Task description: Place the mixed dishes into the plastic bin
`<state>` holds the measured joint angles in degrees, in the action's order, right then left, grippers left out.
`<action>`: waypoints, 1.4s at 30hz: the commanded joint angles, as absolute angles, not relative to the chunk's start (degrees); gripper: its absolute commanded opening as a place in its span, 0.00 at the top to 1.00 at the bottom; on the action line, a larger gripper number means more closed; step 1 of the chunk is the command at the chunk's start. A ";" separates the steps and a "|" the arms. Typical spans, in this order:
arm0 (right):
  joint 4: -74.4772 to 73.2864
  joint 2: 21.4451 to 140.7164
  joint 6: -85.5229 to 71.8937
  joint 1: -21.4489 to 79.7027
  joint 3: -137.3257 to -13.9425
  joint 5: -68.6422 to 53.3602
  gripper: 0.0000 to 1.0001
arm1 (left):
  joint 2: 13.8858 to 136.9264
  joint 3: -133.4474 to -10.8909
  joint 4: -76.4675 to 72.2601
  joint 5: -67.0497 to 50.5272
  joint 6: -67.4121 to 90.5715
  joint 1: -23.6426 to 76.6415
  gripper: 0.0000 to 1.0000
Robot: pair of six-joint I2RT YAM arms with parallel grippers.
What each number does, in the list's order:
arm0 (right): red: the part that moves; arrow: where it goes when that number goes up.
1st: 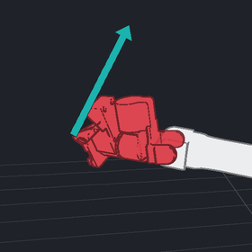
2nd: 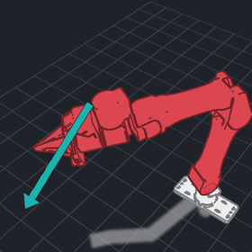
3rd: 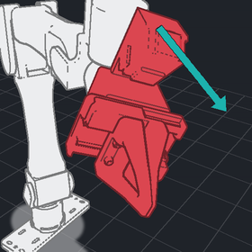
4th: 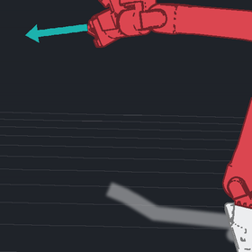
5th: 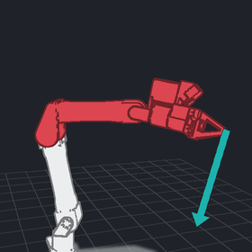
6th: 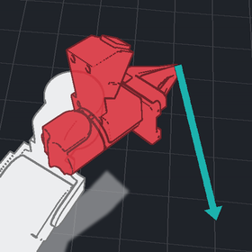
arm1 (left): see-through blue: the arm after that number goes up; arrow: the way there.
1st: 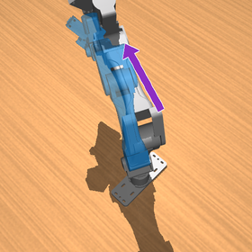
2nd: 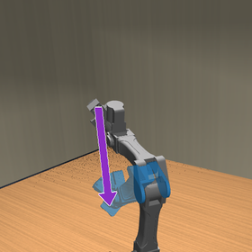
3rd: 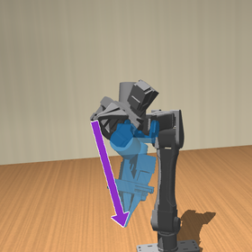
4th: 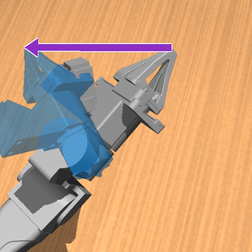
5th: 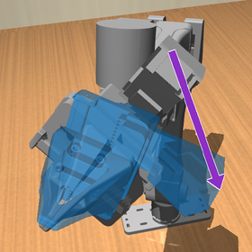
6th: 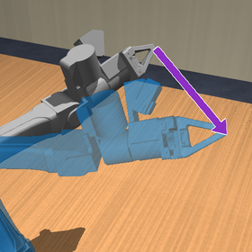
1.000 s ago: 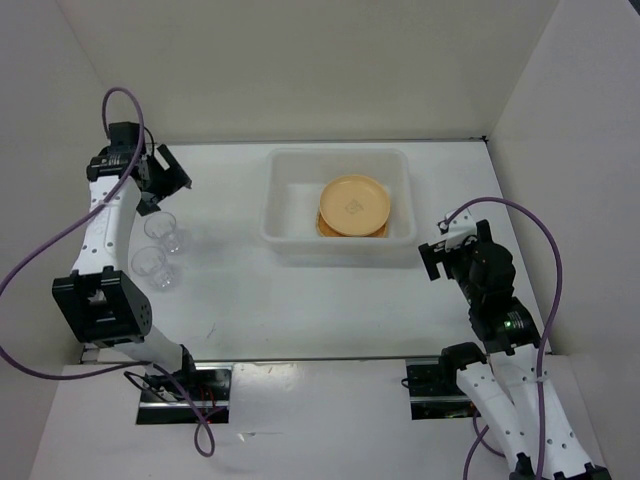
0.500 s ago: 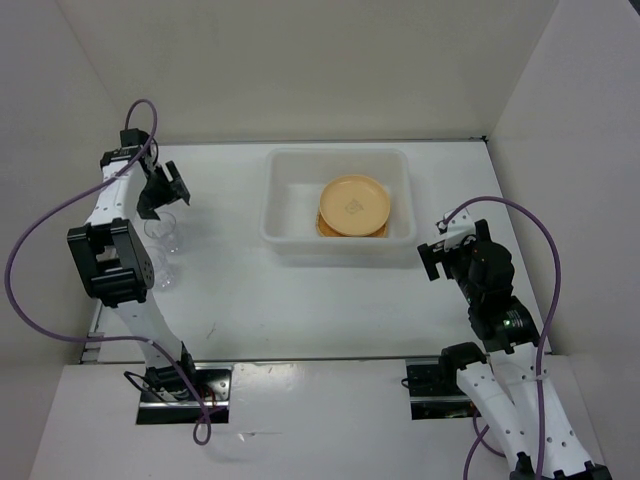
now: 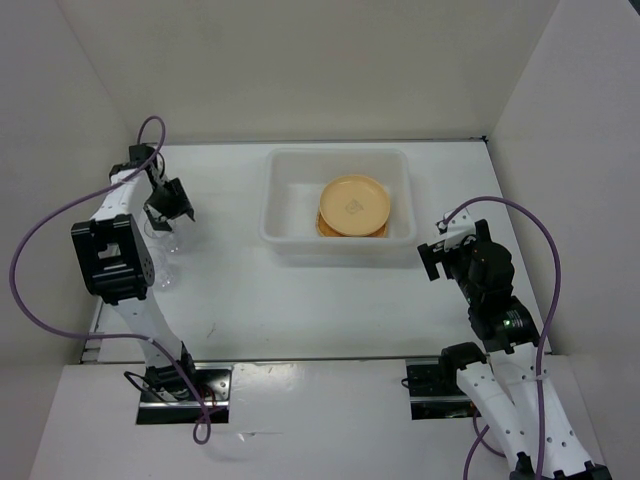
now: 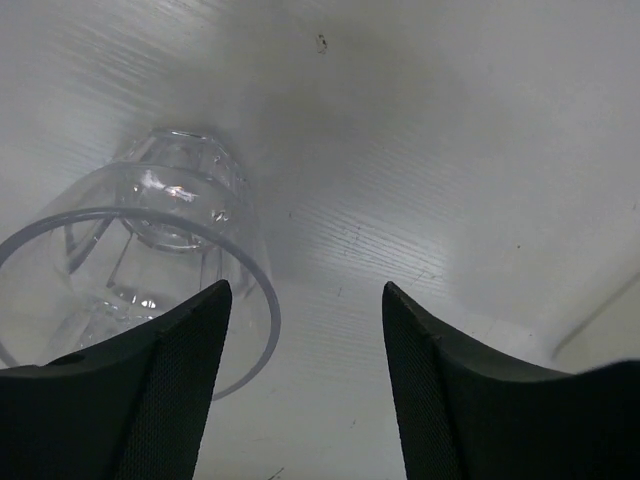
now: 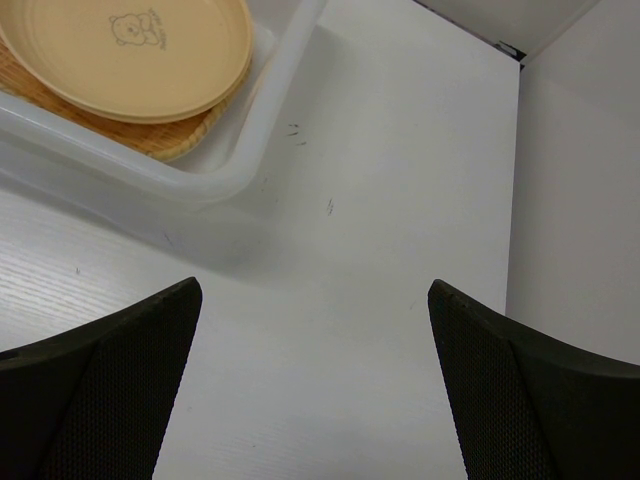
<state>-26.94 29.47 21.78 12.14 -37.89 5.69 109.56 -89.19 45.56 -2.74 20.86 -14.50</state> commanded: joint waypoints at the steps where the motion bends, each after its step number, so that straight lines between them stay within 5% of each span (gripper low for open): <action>1: -23.99 29.18 21.88 12.66 -37.27 6.59 0.02 | 110.57 -88.68 43.68 -4.92 19.34 -14.77 0.33; 3: -23.99 29.18 21.88 12.66 -37.27 6.59 0.02 | 110.57 -88.68 43.68 -4.92 19.34 -14.77 0.51; 4: -23.99 28.66 21.88 12.66 -37.27 6.59 0.02 | 109.78 -89.20 43.68 -4.92 19.34 -14.77 0.68; 5: -23.99 28.65 21.88 12.66 -37.27 6.59 0.02 | 108.73 -89.73 43.68 -4.05 19.34 -14.77 0.95; 6: -23.99 28.65 21.88 12.66 -37.27 6.59 0.02 | 108.11 -90.87 43.68 -2.65 20.12 -14.77 1.00; 14: -23.99 28.65 21.88 12.66 -37.27 6.59 0.02 | 97.12 -105.18 40.61 -1.66 28.72 -14.77 1.00; 22: -23.99 28.65 21.88 12.66 -37.27 6.59 0.02 | 102.18 -116.41 35.11 -20.57 34.20 -1.78 1.00; 25: -23.99 28.65 21.88 12.66 -37.27 6.59 0.02 | 112.46 -134.07 47.17 -15.83 26.99 8.24 1.00; 29: -23.99 28.65 21.88 12.66 -37.27 6.59 0.02 | 118.81 -136.73 51.22 -18.02 26.37 14.48 1.00; 42: -23.47 28.13 21.88 12.66 -37.27 6.59 0.02 | 133.59 -142.46 61.61 7.64 25.58 27.33 1.00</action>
<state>-26.61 28.62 21.96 12.23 -37.87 5.82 132.55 -138.45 60.80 0.95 26.87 27.79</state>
